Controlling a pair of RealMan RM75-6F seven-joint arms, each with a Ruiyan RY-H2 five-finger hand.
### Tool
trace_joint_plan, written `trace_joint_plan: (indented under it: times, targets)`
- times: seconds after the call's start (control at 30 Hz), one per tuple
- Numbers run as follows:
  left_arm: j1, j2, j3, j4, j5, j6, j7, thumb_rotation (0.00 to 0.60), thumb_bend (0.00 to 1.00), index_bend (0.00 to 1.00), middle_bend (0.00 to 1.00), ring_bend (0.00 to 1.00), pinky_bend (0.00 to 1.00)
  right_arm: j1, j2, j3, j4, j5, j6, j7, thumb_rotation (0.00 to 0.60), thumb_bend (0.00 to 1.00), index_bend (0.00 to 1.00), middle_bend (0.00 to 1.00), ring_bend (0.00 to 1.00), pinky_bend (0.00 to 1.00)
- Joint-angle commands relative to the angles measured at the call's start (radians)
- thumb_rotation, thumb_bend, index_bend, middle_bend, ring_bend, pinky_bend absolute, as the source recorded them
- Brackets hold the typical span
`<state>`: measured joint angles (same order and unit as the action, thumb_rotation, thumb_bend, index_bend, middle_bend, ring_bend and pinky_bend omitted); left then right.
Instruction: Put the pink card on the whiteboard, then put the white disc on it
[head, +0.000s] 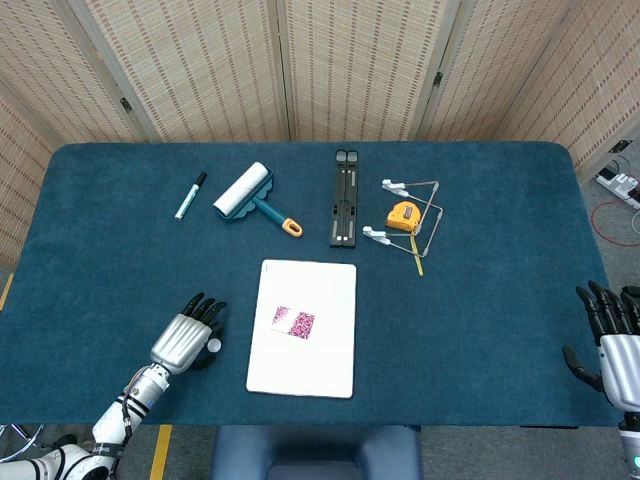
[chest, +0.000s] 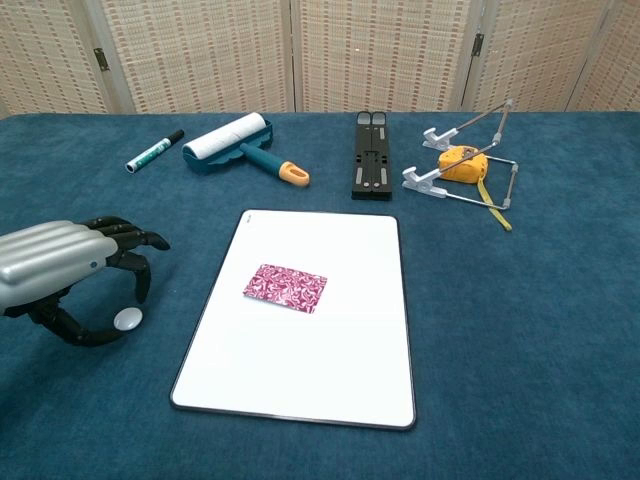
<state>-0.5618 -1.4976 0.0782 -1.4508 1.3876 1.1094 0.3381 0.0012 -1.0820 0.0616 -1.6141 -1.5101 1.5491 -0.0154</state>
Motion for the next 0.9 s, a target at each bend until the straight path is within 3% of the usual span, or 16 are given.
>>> trace_joint_plan:
  times: [0.03,0.9]
  targets:
    - [-0.001,-0.005,-0.009,0.006,-0.007,-0.013,0.006,0.6,0.33,0.47,0.14,0.12,0.0,-0.002,0.0,0.0,0.0,0.001,0.002,0.001,0.6,0.36,0.0,0.05,0.07,0.0]
    - [0.009,-0.011,-0.046,0.018,-0.001,-0.057,-0.003,0.6,0.33,0.52,0.15,0.12,0.0,-0.004,0.002,0.001,-0.007,0.006,0.003,-0.011,0.6,0.36,0.0,0.05,0.07,0.0]
